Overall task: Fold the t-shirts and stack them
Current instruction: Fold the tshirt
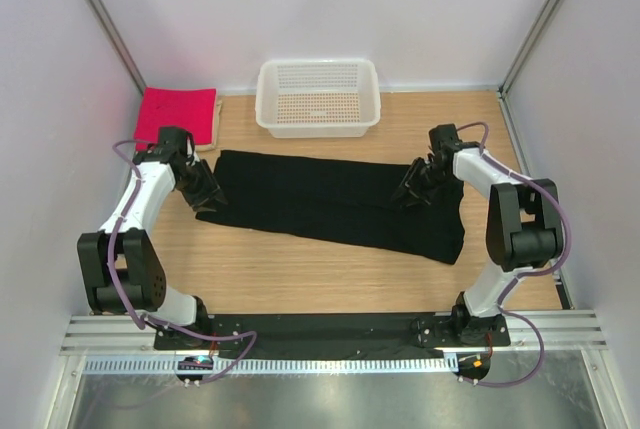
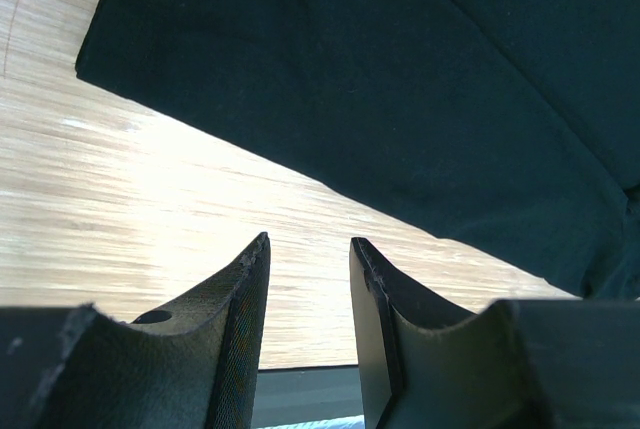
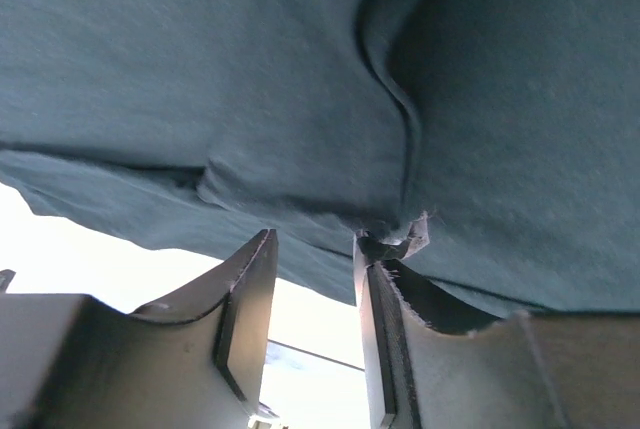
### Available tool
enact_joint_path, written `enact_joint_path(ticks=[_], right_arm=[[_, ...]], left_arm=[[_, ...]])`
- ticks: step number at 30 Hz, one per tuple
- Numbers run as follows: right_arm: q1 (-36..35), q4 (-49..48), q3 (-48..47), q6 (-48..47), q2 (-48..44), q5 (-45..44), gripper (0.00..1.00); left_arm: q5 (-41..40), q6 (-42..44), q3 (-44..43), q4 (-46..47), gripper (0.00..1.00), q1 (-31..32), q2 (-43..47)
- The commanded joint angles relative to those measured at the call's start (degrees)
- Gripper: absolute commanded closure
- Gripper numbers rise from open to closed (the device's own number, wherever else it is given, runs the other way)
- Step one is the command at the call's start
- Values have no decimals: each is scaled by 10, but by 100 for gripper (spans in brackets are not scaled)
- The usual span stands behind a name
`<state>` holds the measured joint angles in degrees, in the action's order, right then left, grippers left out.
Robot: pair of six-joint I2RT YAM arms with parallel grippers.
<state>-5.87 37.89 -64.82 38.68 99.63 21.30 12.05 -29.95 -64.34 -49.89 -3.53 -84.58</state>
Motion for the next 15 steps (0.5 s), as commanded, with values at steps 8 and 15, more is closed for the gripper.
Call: enact_joint_path(ticks=[8, 15], right_arm=[[2, 5, 21, -6, -24, -20, 61], [3, 1, 41, -3, -30, -31, 60]], left_arm=[[22, -4, -25, -10, 61, -2, 3], [18, 2, -25, -21, 61, -3, 9]])
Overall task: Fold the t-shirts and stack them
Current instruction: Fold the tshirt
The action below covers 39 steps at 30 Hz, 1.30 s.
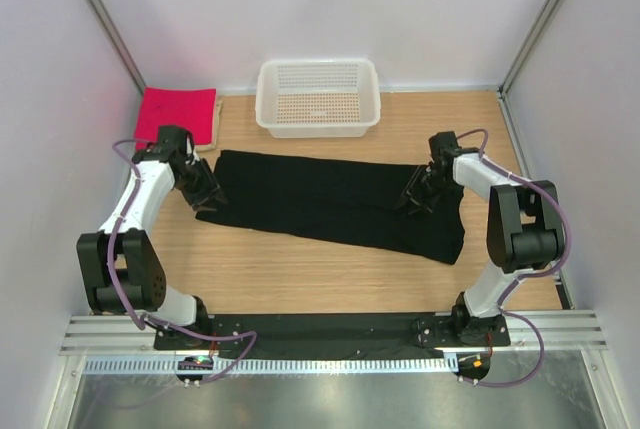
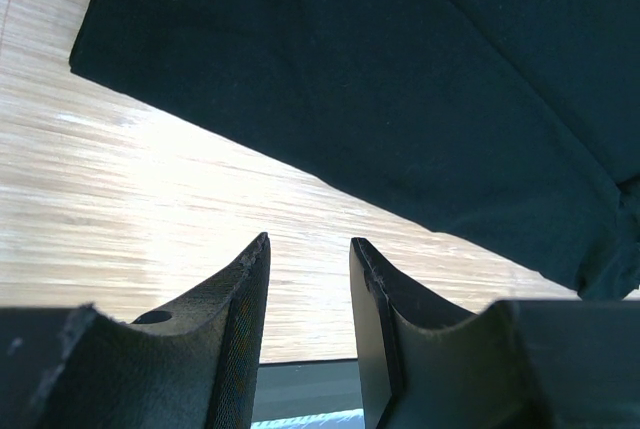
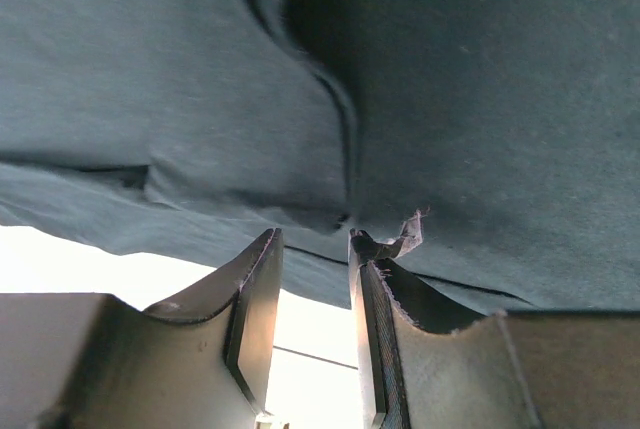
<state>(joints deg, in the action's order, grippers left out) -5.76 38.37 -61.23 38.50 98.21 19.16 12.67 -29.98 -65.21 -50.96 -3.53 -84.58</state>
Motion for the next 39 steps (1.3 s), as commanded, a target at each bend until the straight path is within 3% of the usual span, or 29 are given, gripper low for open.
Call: enact_joint_path(ticks=[1, 10, 16, 24, 28, 31, 32, 35, 39], right_arm=[[2, -4, 8, -1, -14, -9, 60], [2, -32, -8, -1, 15, -1, 64], [0, -32, -59, -2, 44, 11, 98], [-55, -72, -180, 27, 111, 54, 99], [-87, -85, -274, 27, 179, 91, 89], [-90, -73, -340, 4, 219, 124, 76], [-88, -66, -352, -5, 225, 123, 66], [-73, -15, -377, -45, 220, 92, 52], [-50, 28, -348, -83, 186, 50, 51]], left_arm=[[12, 4, -14, -11, 61, -3, 11], [11, 3, -16, -11, 61, -3, 10], [4, 4, -16, -13, 61, -3, 13], [6, -4, -14, -7, 61, -3, 12], [9, -6, -15, -8, 61, -3, 8], [10, -6, -15, -11, 61, -3, 8], [8, -6, -15, -12, 61, -3, 8], [6, -6, -10, -12, 61, -3, 14], [8, -6, -2, -11, 61, -2, 20]])
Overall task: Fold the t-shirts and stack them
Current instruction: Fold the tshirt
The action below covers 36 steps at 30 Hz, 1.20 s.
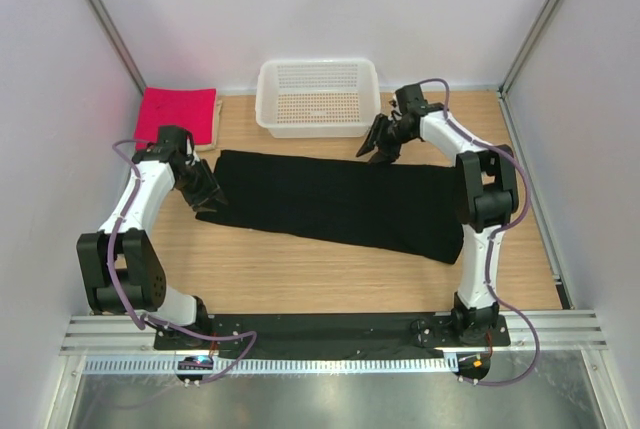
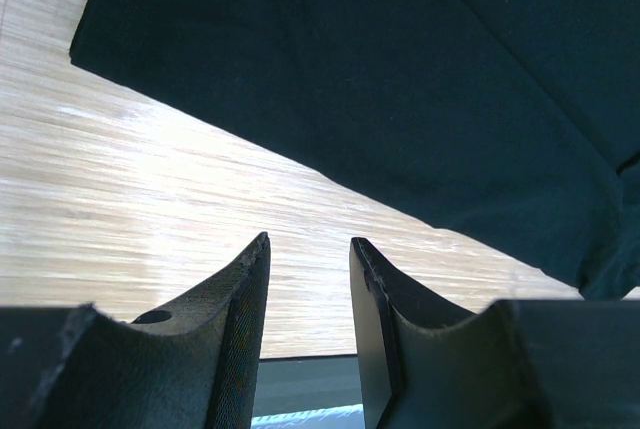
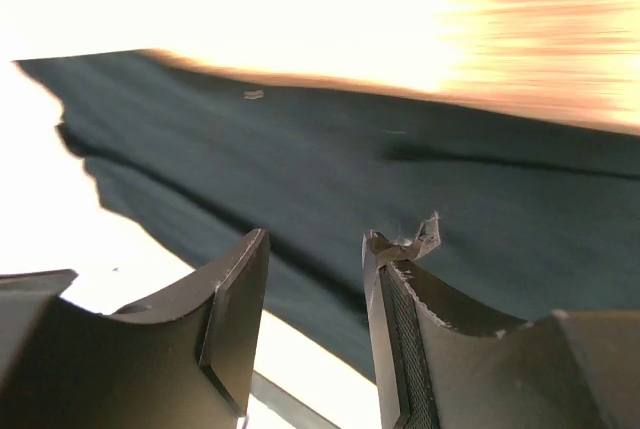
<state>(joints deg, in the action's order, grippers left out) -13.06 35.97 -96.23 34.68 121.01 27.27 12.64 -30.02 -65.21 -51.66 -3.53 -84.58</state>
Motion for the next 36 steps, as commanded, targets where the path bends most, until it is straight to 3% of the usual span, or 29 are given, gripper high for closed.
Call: enact_joint_path(ticks=[1, 11, 15, 20, 24, 31, 36], right_arm=[[29, 59, 25, -51, -60, -41, 51], [70, 134, 184, -92, -219, -173, 52], [70, 179, 257, -94, -257, -261, 50], [70, 158, 335, -54, -303, -303, 49], [70, 99, 385, 9, -324, -296, 48], [71, 41, 407, 65, -264, -367, 48], [89, 42, 343, 19, -196, -431, 48]], left_arm=[[9, -6, 0, -2, 61, -3, 20], [21, -4, -11, 9, 59, -3, -4], [14, 6, -30, 2, 57, -3, -57], [-53, 2, -59, -18, 56, -3, -148], [-48, -24, -55, 4, 56, -4, -202], [-63, -71, -25, -5, 51, -5, -259], [-52, -79, 31, -8, 50, -2, -269]])
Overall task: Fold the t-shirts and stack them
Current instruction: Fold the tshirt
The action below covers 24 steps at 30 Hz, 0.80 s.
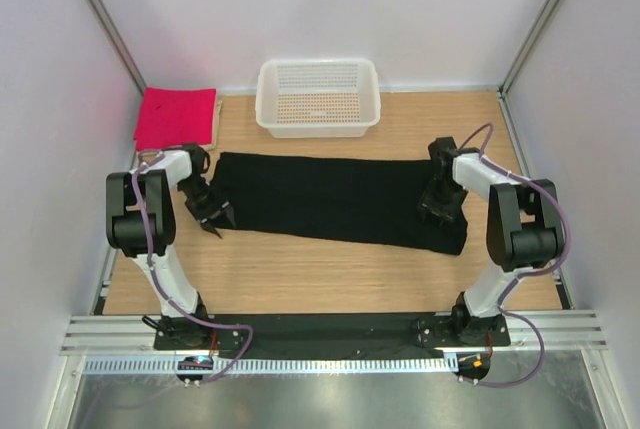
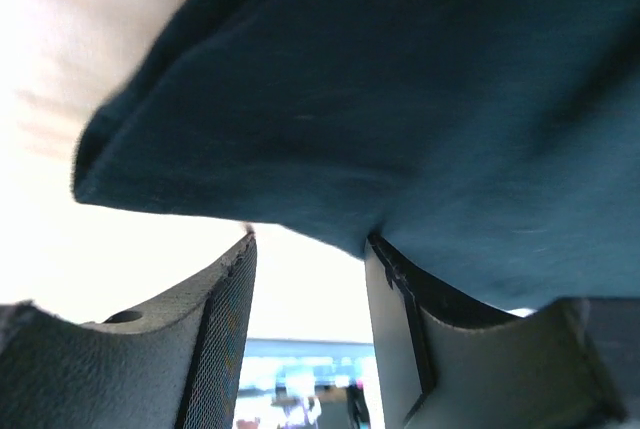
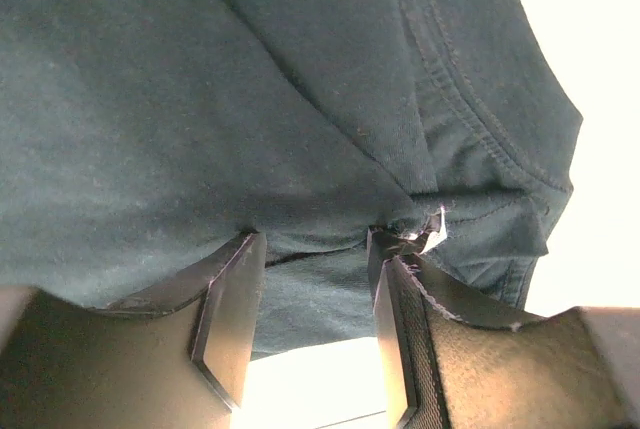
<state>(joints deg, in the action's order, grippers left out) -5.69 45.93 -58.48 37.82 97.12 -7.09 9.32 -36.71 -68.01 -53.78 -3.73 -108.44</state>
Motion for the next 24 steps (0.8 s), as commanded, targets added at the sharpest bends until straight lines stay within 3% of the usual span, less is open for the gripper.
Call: enact_joint_path(ticks=[1, 8, 15, 19, 21, 24], right_arm=[[20, -56, -46, -25, 67, -96, 47], [67, -37, -200, -91, 178, -137, 48], [74, 31, -443, -167, 298, -184, 47], [68, 82, -507, -152, 262, -167, 46], [57, 98, -495, -143, 233, -145, 45], [-17, 110, -454, -156, 171, -150, 43]], left_arm=[[-15, -14, 66, 15, 50, 3, -29], [-39, -35, 118, -5, 50, 32, 19], [-24, -35, 100, -43, 50, 174, 140], [-28, -12, 56, -34, 44, 210, 246], [-47, 11, 26, -29, 43, 210, 298], [-83, 43, -20, -41, 42, 210, 328]])
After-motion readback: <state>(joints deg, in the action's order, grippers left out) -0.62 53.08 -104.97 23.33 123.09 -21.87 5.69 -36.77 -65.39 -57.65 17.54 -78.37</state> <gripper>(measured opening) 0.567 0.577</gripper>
